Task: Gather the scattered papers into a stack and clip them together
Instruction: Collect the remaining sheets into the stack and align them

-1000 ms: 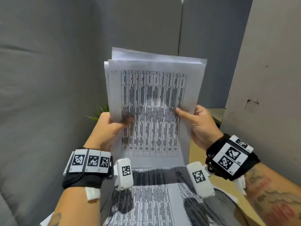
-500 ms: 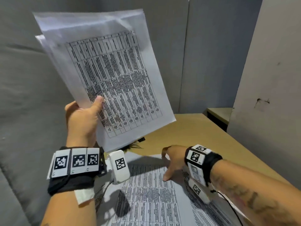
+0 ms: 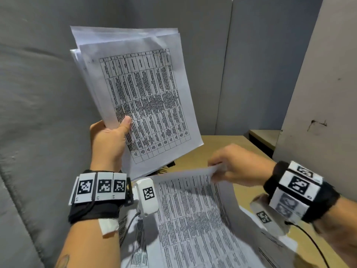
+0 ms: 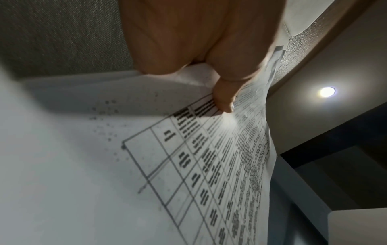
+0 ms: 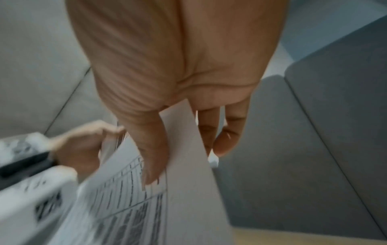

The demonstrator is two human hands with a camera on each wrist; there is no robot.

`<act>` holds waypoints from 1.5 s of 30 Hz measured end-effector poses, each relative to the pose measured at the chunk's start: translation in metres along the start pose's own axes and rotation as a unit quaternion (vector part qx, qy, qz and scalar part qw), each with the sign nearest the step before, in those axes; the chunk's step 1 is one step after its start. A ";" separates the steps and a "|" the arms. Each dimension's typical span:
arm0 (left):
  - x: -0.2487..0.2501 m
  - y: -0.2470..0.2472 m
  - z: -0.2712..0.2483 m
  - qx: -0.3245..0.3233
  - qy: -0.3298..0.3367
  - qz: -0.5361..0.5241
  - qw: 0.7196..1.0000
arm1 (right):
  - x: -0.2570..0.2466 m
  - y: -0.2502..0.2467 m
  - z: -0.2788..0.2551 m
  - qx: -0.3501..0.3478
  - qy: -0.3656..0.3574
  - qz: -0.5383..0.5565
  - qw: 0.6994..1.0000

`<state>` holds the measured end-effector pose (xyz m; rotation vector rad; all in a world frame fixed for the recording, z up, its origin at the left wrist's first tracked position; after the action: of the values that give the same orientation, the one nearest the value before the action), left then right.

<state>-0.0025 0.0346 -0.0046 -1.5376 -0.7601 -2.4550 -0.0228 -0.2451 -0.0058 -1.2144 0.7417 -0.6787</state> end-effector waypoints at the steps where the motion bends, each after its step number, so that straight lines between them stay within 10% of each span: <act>1: 0.000 0.000 0.001 0.002 -0.007 0.004 1.000 | 0.000 -0.017 -0.004 0.052 0.002 0.035 0.998; 9: -0.001 0.029 -0.016 -0.160 -0.099 0.003 0.982 | 0.018 -0.084 0.004 0.382 0.006 0.434 0.816; 21: 0.000 0.068 -0.050 -0.340 -0.163 -0.056 0.925 | 0.036 -0.073 0.011 0.484 0.107 0.551 0.672; 24: -0.002 0.067 -0.050 -0.374 -0.202 -0.154 0.892 | 0.037 -0.077 0.012 0.494 0.102 0.538 0.675; 28: -0.009 0.061 -0.043 -0.368 -0.121 -0.019 0.922 | 0.032 -0.082 0.010 0.486 0.082 0.539 0.683; 37: 0.004 0.029 -0.016 -0.103 0.016 -0.016 0.994 | 0.048 -0.042 0.022 0.317 0.170 0.602 0.713; 41: 0.014 0.009 -0.006 -0.041 0.063 -0.064 0.995 | 0.052 0.025 0.021 0.012 0.185 0.310 0.933; 45: 0.013 0.004 -0.003 -0.011 0.074 -0.036 0.997 | 0.026 0.078 0.029 -0.259 0.162 0.030 0.952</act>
<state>-0.0096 0.0319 0.0074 -1.3376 -0.7786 -2.6030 0.0213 -0.2328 -0.0802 -1.5661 1.2840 -0.6621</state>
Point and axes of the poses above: each hand's wrist, its own z-axis towards the middle knuckle, its own y-axis out of the palm, x = y × z, the point moved 2 cm from there along z, towards the middle knuckle
